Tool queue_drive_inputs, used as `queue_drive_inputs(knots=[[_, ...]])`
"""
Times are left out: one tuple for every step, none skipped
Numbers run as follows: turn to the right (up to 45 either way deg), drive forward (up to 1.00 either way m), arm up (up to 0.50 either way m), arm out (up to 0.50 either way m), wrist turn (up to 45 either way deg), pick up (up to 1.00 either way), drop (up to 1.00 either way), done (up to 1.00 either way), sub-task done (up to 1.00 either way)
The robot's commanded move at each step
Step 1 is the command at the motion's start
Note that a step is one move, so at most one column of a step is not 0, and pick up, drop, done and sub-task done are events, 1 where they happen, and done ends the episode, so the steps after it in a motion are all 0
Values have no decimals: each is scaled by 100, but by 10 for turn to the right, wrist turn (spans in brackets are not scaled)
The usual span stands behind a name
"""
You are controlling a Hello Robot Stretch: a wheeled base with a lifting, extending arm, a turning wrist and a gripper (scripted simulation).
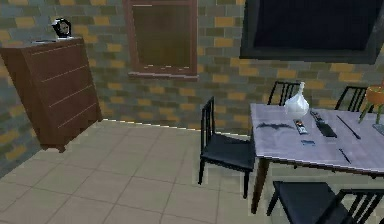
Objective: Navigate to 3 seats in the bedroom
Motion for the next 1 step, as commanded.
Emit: queue_drive_inputs(knots=[[0, 35, 0, 0, 0, 0, 0, 0, 0]])
